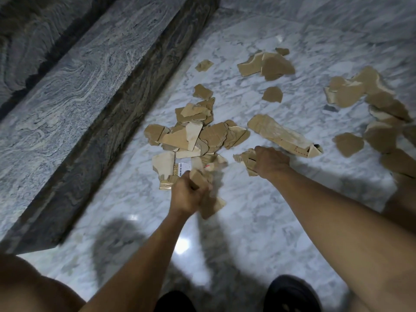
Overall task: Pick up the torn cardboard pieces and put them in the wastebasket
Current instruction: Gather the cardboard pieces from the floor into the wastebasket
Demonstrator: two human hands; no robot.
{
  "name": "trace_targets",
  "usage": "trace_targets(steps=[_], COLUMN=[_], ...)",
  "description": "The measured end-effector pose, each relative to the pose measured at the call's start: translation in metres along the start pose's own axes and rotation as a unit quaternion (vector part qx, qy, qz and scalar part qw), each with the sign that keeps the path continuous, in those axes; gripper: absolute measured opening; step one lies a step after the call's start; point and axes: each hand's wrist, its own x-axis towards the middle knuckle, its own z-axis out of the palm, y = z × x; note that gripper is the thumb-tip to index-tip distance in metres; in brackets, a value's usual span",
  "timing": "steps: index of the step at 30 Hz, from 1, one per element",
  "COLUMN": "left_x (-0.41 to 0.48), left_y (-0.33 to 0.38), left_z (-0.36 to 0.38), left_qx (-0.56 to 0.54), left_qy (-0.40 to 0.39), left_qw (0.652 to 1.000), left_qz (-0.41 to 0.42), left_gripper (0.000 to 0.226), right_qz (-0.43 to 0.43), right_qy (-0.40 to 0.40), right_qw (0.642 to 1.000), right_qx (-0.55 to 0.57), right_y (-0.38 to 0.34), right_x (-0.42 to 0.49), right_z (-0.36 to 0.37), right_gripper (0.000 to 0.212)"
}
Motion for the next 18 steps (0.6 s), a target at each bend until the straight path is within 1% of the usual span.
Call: trace_targets(steps=[1,2,3,4,5,6,7,8,9,10,12,14,16,18], left_x=[0.009,0.015,0.018,0.018,0.015,0.01,0.002,-0.007,-0.015,-0.022,-0.024,-0.02,-0.017,-0.02], left_y=[0.0,0.001,0.001,0.004,0.006,0.003,-0.002,-0.009,-0.016,-0.02,-0.022,-0.016,-0.01,-0.007], left_z=[-0.009,-0.017,-0.022,-0.024,-0.024,-0.018,-0.01,0.0,0.01,0.019,0.027,0.025,0.023,0.025], left_qx=[-0.012,-0.038,-0.058,-0.05,0.007,0.106,0.232,0.33,0.381,0.403,0.433,0.463,0.459,0.387], left_qy=[-0.004,-0.042,-0.096,-0.153,-0.205,-0.243,-0.255,-0.248,-0.23,-0.209,-0.186,-0.188,-0.186,-0.197], left_qw=[1.0,0.997,0.992,0.985,0.977,0.964,0.939,0.91,0.892,0.886,0.877,0.864,0.868,0.9], left_qz=[-0.028,-0.047,-0.059,-0.06,-0.053,-0.032,0.004,0.046,0.081,0.098,0.093,0.062,0.046,0.048], left_gripper=[0.025,0.025,0.025,0.03,0.04,0.056,0.071,0.081,0.082,0.078,0.071,0.073,0.07,0.065], right_qz=[0.003,0.004,0.005,0.006,0.008,0.01,0.01,0.01,0.01,0.01,0.009,0.011,0.013,0.01], right_qy=[-0.001,-0.001,0.0,0.002,0.003,0.003,0.002,0.001,0.0,0.001,0.0,-0.003,0.0,0.0], right_qw=[1.0,1.0,1.0,1.0,1.0,1.0,1.0,1.0,1.0,1.0,1.0,1.0,1.0,1.0], right_qx=[-0.005,-0.011,-0.016,-0.018,-0.02,-0.021,-0.019,-0.015,-0.01,-0.005,-0.002,0.0,0.002,0.002], right_y=[-0.001,-0.001,-0.001,-0.002,-0.002,-0.002,-0.002,-0.001,-0.001,-0.002,-0.002,-0.002,-0.002,-0.002], right_x=[0.0,-0.001,-0.001,-0.001,-0.001,-0.001,-0.001,0.0,0.0,0.0,0.0,-0.001,-0.002,-0.001], right_z=[-0.001,-0.002,-0.002,-0.002,-0.002,-0.002,-0.002,-0.001,-0.001,0.0,0.0,-0.001,-0.001,-0.001], right_gripper=[0.042,0.042,0.042,0.042,0.042,0.042,0.041,0.04,0.039,0.039,0.038,0.038,0.038,0.039])
